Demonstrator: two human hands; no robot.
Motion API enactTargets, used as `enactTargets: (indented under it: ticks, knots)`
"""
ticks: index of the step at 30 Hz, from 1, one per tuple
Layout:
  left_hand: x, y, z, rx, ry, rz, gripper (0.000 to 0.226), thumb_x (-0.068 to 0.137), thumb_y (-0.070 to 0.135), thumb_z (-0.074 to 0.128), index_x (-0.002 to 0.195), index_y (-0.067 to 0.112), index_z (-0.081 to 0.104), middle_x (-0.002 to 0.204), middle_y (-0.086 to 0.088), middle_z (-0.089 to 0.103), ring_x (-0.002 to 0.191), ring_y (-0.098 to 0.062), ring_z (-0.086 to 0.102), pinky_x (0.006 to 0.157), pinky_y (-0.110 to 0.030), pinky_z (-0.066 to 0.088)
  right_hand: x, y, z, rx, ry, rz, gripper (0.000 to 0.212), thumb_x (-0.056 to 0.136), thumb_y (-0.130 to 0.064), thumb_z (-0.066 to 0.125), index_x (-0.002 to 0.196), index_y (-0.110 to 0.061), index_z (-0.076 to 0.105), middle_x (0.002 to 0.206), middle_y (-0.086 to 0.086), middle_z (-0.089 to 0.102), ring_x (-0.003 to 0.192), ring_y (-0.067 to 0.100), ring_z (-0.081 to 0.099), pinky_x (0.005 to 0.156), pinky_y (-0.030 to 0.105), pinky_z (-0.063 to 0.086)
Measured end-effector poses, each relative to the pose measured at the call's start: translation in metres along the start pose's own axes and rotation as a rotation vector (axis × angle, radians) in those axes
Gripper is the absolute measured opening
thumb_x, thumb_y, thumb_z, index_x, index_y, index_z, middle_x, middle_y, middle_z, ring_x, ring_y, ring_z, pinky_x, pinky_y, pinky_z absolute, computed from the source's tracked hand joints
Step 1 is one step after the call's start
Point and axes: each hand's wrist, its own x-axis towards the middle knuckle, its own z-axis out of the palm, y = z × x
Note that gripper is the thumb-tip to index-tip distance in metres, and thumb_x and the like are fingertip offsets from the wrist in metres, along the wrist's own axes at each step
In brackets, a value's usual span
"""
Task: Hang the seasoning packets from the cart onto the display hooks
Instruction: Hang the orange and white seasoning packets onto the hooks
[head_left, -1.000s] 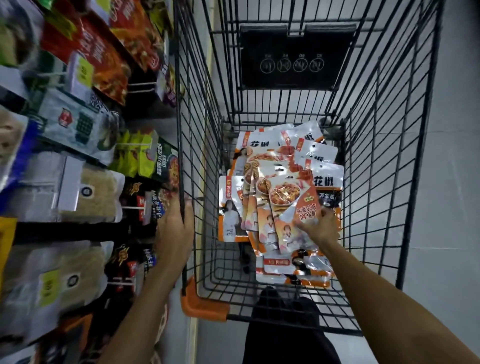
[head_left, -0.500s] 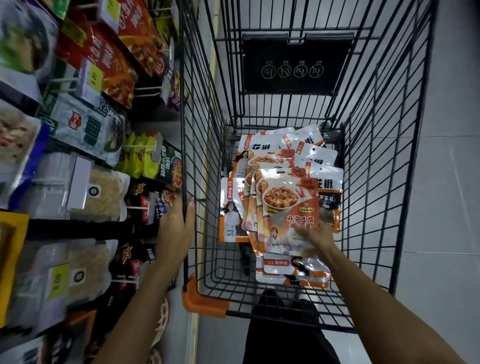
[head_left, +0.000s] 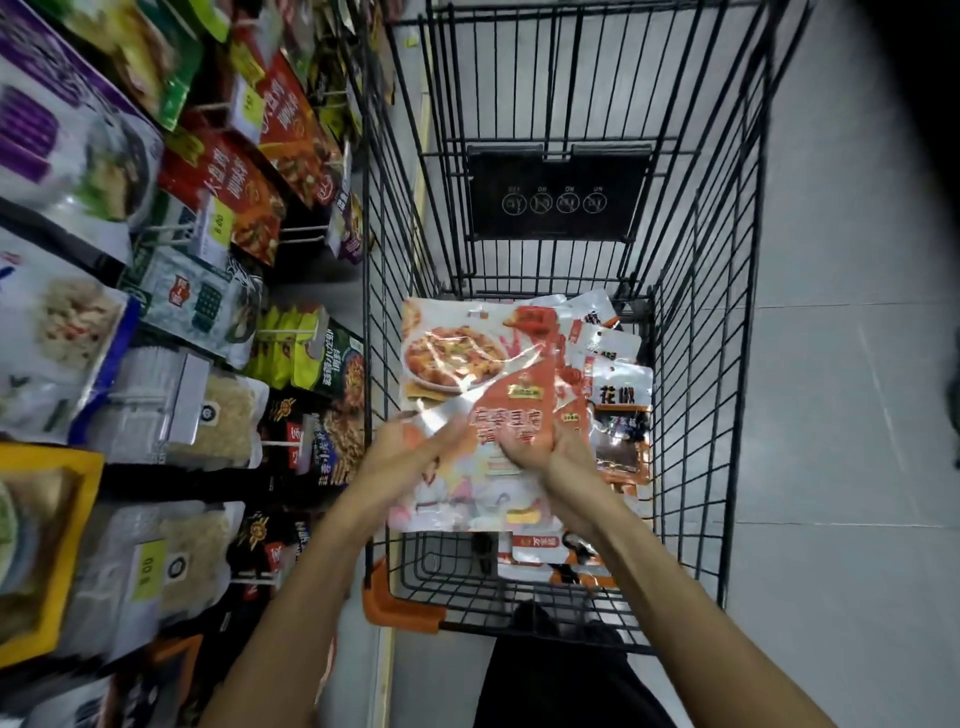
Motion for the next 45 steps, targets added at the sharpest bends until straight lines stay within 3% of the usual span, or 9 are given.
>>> enactTargets:
  ticks: [5,8,11,19,23,33,37,42,45]
  knots:
    - [0.003,-0.011,-0.023,-0.084,0.038,-0.097,0.030,0.071,0.029,0.075,0.087,0.005,0.072,0.089,-0.012,0.074,0.089,-0.026,0.071,0.090,-0.044,0.051,0.023,0.016,-0.002,0.045,-0.048,-0.019,0.030,0.087,-0.034,0.058,0.104,-0.010,0.060,0.096,0.005,0.067,0.090,0.018,0.063,0.088,0.033,0.050]
    - [0.006,-0.014,-0.040,-0.121,0.125,-0.047,0.018,0.074,0.020,0.073,0.088,0.009,0.071,0.089,-0.014,0.074,0.087,-0.031,0.071,0.084,-0.044,0.054,0.050,0.034,-0.038,-0.271,0.312,-0.105,0.033,0.090,-0.033,0.060,0.111,-0.009,0.057,0.110,0.012,0.062,0.098,0.019,0.060,0.080,0.022,0.048]
    - [0.013,-0.017,-0.053,-0.098,0.226,0.010,0.010,0.080,0.011,0.071,0.082,0.003,0.068,0.077,-0.013,0.074,0.065,-0.023,0.072,0.056,-0.030,0.058,0.078,0.060,-0.085,-0.608,0.646,-0.037,0.052,0.088,-0.024,0.068,0.129,0.000,0.047,0.128,0.018,0.053,0.120,0.031,0.051,0.099,0.038,0.045]
    - [0.029,-0.033,-0.058,-0.079,0.208,0.098,0.005,0.078,0.013,0.071,0.078,0.010,0.067,0.066,0.001,0.073,0.055,-0.009,0.068,0.047,-0.014,0.049,0.121,0.103,-0.109,-1.045,0.776,0.168,0.100,0.069,-0.049,0.080,0.142,-0.005,0.028,0.143,0.017,0.032,0.133,0.031,0.034,0.106,0.040,0.037]
    - [0.029,-0.038,-0.061,-0.088,0.223,0.073,0.018,0.075,0.022,0.075,0.084,0.008,0.068,0.077,-0.005,0.075,0.064,-0.017,0.072,0.049,-0.019,0.052,0.126,0.107,-0.105,-0.816,0.878,0.215,0.104,0.065,-0.036,0.086,0.143,-0.004,0.025,0.142,0.019,0.042,0.133,0.034,0.040,0.111,0.049,0.034]
    - [0.019,-0.034,-0.063,-0.168,0.235,0.007,0.034,0.070,0.029,0.077,0.097,0.011,0.066,0.092,-0.010,0.075,0.085,-0.029,0.072,0.080,-0.044,0.054,0.102,0.093,-0.099,-0.184,0.571,0.106,0.035,0.076,0.000,0.076,0.106,-0.004,0.058,0.111,0.020,0.067,0.096,0.031,0.067,0.087,0.042,0.055]
    - [0.005,-0.031,-0.053,-0.251,0.291,0.023,0.019,0.075,0.017,0.073,0.093,0.014,0.067,0.093,-0.011,0.075,0.083,-0.027,0.073,0.065,-0.036,0.060,0.084,0.079,-0.094,-0.187,0.502,0.057,0.030,0.083,0.005,0.066,0.110,-0.002,0.056,0.115,0.021,0.064,0.106,0.036,0.063,0.097,0.051,0.050]
    - [-0.025,-0.027,-0.045,-0.261,0.482,0.003,0.020,0.076,0.027,0.077,0.087,0.015,0.066,0.089,-0.013,0.073,0.082,-0.030,0.071,0.077,-0.044,0.057,0.049,0.039,-0.084,-0.199,0.431,0.038,0.017,0.080,-0.007,0.072,0.093,-0.008,0.062,0.097,0.012,0.071,0.082,0.027,0.072,0.065,0.032,0.057]
    - [-0.054,-0.015,-0.044,-0.199,0.616,0.028,0.039,0.068,0.046,0.074,0.074,0.009,0.062,0.062,0.002,0.067,0.057,-0.009,0.063,0.052,-0.020,0.049,0.027,0.006,-0.068,-0.260,0.350,-0.006,0.034,0.073,-0.018,0.080,0.100,-0.004,0.064,0.090,0.007,0.073,0.069,0.017,0.072,0.051,0.024,0.053]
